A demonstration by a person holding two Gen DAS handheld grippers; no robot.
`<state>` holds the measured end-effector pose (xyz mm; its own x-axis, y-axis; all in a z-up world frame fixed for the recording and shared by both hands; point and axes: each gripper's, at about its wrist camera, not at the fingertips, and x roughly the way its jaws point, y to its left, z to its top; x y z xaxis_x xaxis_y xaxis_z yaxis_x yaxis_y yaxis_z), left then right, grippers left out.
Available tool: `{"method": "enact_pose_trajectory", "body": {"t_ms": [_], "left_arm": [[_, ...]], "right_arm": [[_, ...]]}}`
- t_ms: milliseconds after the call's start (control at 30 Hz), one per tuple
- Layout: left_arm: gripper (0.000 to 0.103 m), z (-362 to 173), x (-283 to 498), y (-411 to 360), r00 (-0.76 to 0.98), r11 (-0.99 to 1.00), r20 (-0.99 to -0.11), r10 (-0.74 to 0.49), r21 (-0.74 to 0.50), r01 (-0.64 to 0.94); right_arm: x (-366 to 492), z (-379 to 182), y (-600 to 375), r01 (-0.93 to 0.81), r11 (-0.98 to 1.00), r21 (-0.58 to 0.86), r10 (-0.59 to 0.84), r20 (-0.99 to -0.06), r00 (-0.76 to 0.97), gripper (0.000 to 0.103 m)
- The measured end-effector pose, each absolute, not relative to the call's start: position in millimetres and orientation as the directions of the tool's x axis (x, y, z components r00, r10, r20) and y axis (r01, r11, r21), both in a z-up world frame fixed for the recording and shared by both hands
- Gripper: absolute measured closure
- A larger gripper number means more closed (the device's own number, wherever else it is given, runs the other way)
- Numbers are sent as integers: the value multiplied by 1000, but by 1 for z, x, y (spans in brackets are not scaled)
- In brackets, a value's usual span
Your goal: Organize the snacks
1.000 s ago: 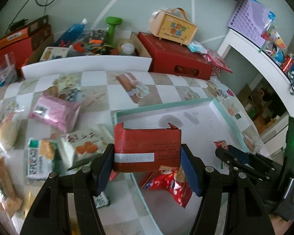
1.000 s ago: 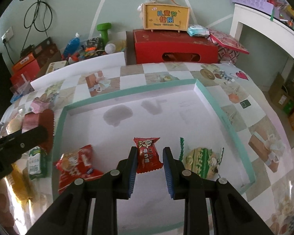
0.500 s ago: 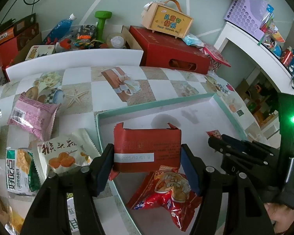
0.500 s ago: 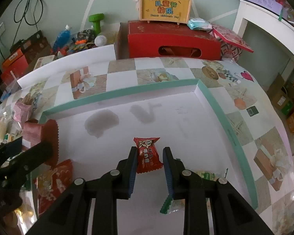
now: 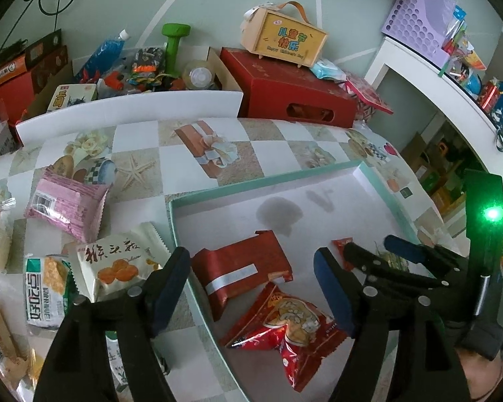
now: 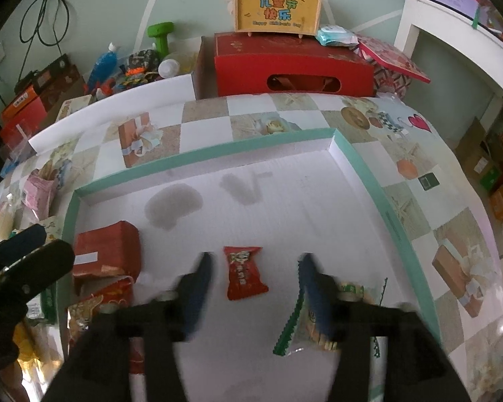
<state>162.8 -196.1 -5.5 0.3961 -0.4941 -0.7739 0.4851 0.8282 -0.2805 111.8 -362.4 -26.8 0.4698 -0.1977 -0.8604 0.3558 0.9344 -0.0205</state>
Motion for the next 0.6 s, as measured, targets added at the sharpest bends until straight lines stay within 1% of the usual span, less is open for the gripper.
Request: {"method": "enact_pose_trajectory", "body": {"t_ms": [33, 67, 100, 133, 200, 300, 367, 600], "left_arm": [[20, -4, 162, -195, 401, 832, -775, -488, -275, 482], [11, -3, 162, -194, 410, 837, -775, -481, -268, 477], [8, -1, 161, -192, 421, 842, -772, -476, -262, 472], [8, 0, 160, -191, 428, 845, -771, -472, -257, 469], [8, 2, 160, -187, 442, 855, -771, -457, -244, 458], [6, 4, 160, -181, 456, 865, -772, -442, -234, 443], [3, 5, 159, -177, 464, 872, -771, -436, -234, 429], [2, 11, 153, -157, 492, 889, -760, -424, -244, 388]], "right_arm": [[110, -26, -362, 358, 934, -18, -197, -859, 472, 30], [108, -25, -362, 357, 934, -19, -198, -860, 470, 27], [107, -24, -362, 357, 934, -21, -198, -861, 469, 22], [106, -23, -361, 357, 934, -21, -199, -861, 468, 19], [104, -21, -361, 357, 934, -18, -197, -860, 470, 9], [99, -17, -359, 353, 936, -10, -188, -859, 476, 0], [96, -14, -357, 347, 938, -12, -188, -857, 480, 0], [84, -3, -346, 336, 941, -47, -217, -845, 488, 0]]}}
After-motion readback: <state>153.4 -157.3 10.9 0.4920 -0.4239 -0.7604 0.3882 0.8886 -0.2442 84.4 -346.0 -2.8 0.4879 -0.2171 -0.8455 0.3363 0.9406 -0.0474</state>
